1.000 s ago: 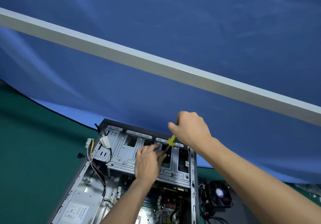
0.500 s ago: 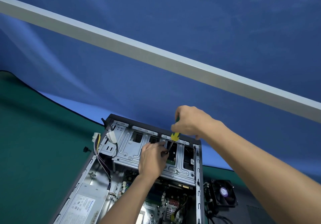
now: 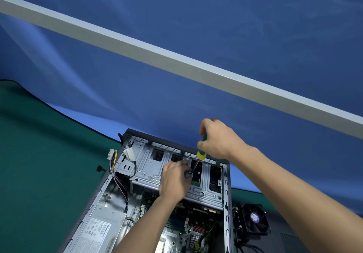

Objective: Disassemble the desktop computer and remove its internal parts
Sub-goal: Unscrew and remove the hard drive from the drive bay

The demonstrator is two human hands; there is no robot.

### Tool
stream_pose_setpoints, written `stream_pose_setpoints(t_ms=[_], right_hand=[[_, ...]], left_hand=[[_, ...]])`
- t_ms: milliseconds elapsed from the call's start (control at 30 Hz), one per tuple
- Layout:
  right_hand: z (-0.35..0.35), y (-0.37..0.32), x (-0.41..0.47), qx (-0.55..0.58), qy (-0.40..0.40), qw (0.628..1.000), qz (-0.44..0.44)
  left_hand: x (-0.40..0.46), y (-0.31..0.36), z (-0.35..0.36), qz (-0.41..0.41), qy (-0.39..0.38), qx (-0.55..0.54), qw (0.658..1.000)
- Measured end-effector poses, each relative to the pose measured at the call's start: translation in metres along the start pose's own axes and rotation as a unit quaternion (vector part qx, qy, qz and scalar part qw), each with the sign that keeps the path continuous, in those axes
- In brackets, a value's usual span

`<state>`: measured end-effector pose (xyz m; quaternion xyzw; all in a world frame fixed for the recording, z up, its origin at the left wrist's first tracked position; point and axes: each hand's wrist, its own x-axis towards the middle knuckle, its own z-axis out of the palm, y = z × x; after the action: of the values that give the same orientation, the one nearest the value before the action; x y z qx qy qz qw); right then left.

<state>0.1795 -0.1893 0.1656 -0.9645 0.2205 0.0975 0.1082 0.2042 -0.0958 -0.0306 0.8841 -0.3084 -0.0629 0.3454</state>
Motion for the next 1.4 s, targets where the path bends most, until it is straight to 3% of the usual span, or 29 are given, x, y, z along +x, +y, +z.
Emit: stream_pose_setpoints(t_ms=[633, 800, 1067, 1400], right_hand=[[0.003, -0.001, -0.002, -0.002, 0.037, 0.999, 0.027], [0.005, -0.001, -0.004, -0.005, 0.038, 0.998, -0.046], [0.008, -0.003, -0.003, 0.037, 0.059, 0.997, -0.039], [0.011, -0.002, -0.002, 0.016, 0.088, 0.996, 0.031]], left_hand=[[0.000, 0.000, 0.001, -0.011, 0.007, -0.006, 1.000], [-0.001, 0.000, 0.000, 0.006, 0.010, -0.011, 1.000], [-0.001, 0.000, 0.000, -0.003, 0.013, -0.018, 1.000], [0.001, 0.000, 0.004, -0.018, 0.013, -0.015, 1.000]])
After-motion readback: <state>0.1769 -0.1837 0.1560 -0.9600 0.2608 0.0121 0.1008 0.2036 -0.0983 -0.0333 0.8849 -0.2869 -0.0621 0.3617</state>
